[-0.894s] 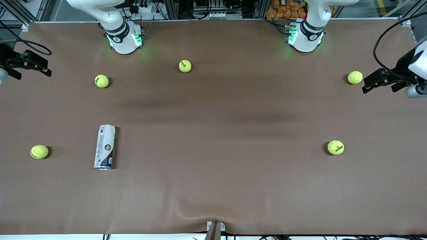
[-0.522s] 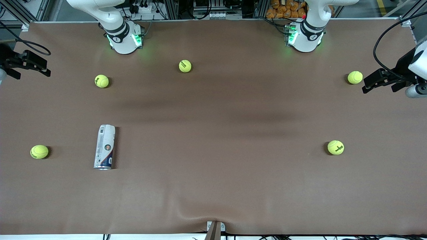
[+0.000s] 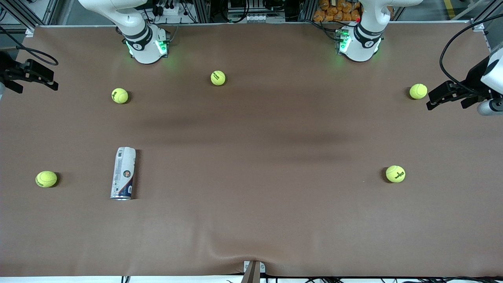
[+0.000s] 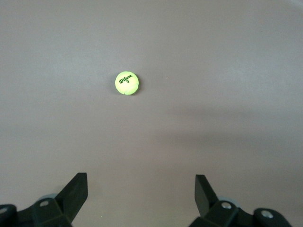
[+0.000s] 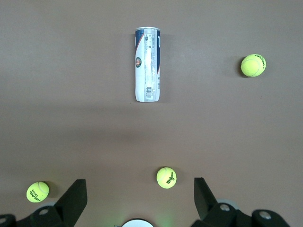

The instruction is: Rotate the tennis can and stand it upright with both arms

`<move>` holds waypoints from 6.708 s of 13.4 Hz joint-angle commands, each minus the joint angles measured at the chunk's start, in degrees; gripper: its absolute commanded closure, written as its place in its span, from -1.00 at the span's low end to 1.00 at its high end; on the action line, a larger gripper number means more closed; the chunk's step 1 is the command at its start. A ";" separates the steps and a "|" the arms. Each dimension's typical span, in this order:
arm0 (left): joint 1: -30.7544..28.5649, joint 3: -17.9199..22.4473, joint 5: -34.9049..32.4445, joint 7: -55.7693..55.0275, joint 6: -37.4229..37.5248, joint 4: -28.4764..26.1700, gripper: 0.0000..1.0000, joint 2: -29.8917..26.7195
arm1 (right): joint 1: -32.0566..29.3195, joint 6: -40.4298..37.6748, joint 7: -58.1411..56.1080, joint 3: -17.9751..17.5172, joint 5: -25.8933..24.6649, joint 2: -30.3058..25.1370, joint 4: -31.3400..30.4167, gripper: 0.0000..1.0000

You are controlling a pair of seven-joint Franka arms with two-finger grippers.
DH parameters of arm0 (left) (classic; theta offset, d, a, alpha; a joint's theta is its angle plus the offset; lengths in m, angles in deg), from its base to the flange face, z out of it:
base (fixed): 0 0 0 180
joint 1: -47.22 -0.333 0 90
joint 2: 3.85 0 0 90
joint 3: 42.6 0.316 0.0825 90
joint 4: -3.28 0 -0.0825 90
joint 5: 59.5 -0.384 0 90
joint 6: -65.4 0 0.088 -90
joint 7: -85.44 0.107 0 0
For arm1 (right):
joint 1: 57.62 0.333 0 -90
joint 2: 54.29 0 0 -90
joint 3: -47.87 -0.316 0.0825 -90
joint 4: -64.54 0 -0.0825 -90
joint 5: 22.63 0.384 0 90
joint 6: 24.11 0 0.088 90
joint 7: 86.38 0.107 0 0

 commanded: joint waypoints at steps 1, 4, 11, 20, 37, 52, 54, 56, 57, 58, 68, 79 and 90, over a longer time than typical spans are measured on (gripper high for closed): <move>-0.42 -0.28 0.19 0.81 1.09 1.12 -1.00 0.55 | -0.08 -0.47 0.87 0.00 -0.70 -0.67 -0.01 -1.00; -0.42 -0.28 0.19 0.73 1.00 1.12 -1.00 0.46 | -0.16 -0.64 1.05 -0.09 -0.61 0.30 -0.09 -1.00; -0.42 -0.28 0.19 0.99 1.09 0.95 -1.00 0.55 | -0.08 -1.08 0.96 -0.09 0.01 0.39 -0.18 -1.00; -0.42 -0.28 0.19 0.99 1.09 1.03 -1.00 0.55 | 0.45 1.45 0.08 -0.18 -0.78 6.09 -1.14 -1.00; -0.42 -0.20 0.19 0.99 1.09 1.03 -1.00 0.37 | 1.60 45.84 0.78 -0.44 0.27 35.00 -13.10 -1.00; -0.51 -0.11 0.19 1.87 1.09 0.95 -1.00 0.55 | 1.68 47.43 -0.01 -0.97 3.08 39.85 -14.24 -0.99; -0.60 -0.11 0.19 1.78 1.09 0.95 -1.00 0.55 | 1.86 47.34 0.08 -0.97 3.08 39.94 -13.89 -0.74; -0.60 -0.11 0.19 1.87 1.09 0.95 -1.00 0.55 | 2.03 47.00 0.08 -0.97 3.08 39.59 -13.54 -0.57; -0.60 -0.02 0.19 1.87 1.09 0.95 -1.00 0.55 | 2.47 46.56 0.08 -1.06 3.08 39.41 -13.02 -0.55; -0.60 -0.11 0.19 1.87 1.09 0.95 -1.00 0.55 | 3.34 46.12 -0.01 -1.06 3.00 38.89 -12.58 -0.55; -0.51 -0.02 0.19 1.87 1.09 0.77 -1.00 0.64 | 24.94 45.23 -0.27 -1.15 2.12 38.35 -5.02 -0.57; -0.60 -0.11 0.63 1.96 1.79 0.51 -1.00 0.81 | 48.07 52.52 -9.76 -1.24 -16.67 44.77 -0.09 -0.56; -0.69 -0.02 2.47 1.96 2.67 0.42 -1.00 1.60 | 53.19 59.03 -14.69 -1.24 -21.44 46.80 0.34 -1.00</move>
